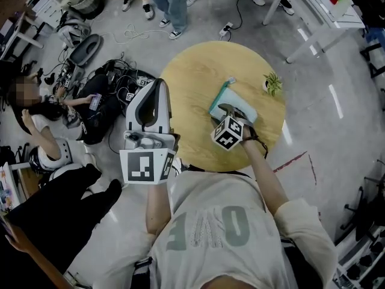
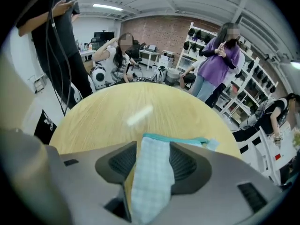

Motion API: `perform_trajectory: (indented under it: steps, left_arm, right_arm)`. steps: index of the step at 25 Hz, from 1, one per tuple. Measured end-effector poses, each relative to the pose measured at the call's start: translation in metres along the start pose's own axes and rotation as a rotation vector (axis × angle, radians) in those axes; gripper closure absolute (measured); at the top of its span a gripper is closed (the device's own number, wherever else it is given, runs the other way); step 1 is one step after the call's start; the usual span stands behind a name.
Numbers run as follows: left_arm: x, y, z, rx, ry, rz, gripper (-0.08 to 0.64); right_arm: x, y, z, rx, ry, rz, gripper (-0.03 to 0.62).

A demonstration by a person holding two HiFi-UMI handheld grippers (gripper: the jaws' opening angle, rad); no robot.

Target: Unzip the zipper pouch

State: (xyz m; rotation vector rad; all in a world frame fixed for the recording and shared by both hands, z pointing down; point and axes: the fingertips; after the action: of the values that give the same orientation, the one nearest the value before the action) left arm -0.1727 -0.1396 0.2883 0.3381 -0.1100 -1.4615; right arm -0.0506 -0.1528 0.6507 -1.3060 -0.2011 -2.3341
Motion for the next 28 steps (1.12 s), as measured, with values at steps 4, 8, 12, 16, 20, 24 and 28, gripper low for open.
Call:
perform_trajectory:
  steps: [4, 8, 12, 16, 20, 24, 28]
  left_arm:
    - [0.001, 0.0, -0.001, -0.001, 0.003, 0.0, 0.534]
    - [0.003, 0.002, -0.004, -0.004, 0.011, 0.002, 0.534]
    - [0.007, 0.006, -0.012, -0.002, 0.025, 0.005, 0.534]
    - [0.007, 0.009, -0.018, 0.012, 0.041, 0.006, 0.534]
    - [0.006, 0.008, -0.024, 0.03, 0.054, 0.002, 0.534]
    - [0.007, 0.01, -0.027, 0.054, 0.066, -0.001, 0.534]
    - [0.009, 0.012, -0.031, 0.065, 0.09, -0.004, 0.534]
  right_arm:
    - [-0.014, 0.006, -0.016, 0.051, 0.056, -0.034, 0.351]
    - [-0.038, 0.022, -0.043, 0.052, 0.129, -0.022, 0.342]
    - [-0.081, 0.056, -0.085, 0.088, 0.266, 0.054, 0.342]
    - [-0.145, 0.091, -0.131, 0.189, 0.488, 0.148, 0.352]
    - [-0.221, 0.114, -0.165, 0.3, 0.739, 0.245, 0.419]
    - [-0.281, 0.123, -0.173, 0.363, 0.929, 0.324, 0.491]
    - [-0.324, 0.123, -0.17, 0.365, 1.05, 0.428, 0.546]
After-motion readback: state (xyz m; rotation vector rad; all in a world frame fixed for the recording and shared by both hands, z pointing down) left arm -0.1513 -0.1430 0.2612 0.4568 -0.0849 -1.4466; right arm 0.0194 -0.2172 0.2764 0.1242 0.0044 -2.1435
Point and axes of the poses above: the fingertips, and each gripper's own axes: x forward along the fingers, y to its right, z out of its underside, and after that the axes turned 15 degrees about x, right-handed
